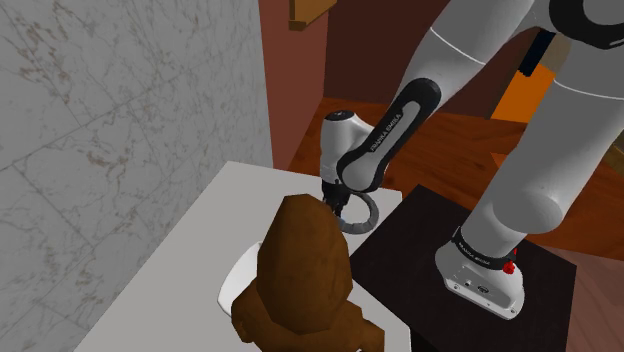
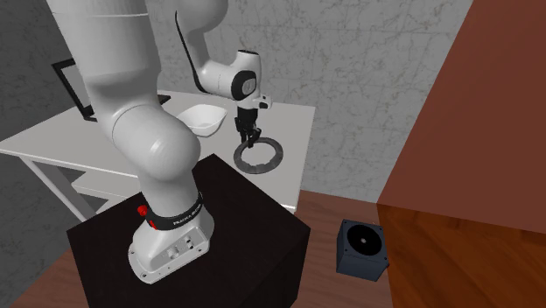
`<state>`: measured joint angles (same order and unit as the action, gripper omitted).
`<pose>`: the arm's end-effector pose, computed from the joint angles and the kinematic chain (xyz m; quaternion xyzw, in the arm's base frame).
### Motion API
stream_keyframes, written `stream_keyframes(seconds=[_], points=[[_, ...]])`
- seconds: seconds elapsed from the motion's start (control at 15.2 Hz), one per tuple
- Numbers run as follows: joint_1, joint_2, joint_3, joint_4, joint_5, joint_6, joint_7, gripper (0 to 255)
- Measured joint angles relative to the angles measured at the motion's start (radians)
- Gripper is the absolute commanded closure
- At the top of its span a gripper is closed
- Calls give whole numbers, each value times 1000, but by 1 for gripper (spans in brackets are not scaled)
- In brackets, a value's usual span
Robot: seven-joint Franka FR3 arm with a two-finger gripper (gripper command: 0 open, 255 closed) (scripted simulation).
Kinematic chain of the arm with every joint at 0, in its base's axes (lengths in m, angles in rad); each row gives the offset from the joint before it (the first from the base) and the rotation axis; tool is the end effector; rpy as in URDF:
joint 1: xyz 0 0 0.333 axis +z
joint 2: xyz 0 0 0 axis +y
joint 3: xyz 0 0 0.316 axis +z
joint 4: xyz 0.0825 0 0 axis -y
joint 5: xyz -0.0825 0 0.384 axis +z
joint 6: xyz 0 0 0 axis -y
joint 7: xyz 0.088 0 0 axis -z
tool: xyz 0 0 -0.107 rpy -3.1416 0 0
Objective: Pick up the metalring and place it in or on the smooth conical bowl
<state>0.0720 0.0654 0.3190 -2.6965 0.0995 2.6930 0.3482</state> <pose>0.3726 0.1526 0.2053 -0.9987 0.0241 0.0419 0.0163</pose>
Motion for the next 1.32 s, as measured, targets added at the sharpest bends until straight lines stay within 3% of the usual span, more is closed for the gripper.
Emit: stream_keyframes(seconds=[1.32], points=[[14, -309, -8, 41, 94, -344, -55, 255]])
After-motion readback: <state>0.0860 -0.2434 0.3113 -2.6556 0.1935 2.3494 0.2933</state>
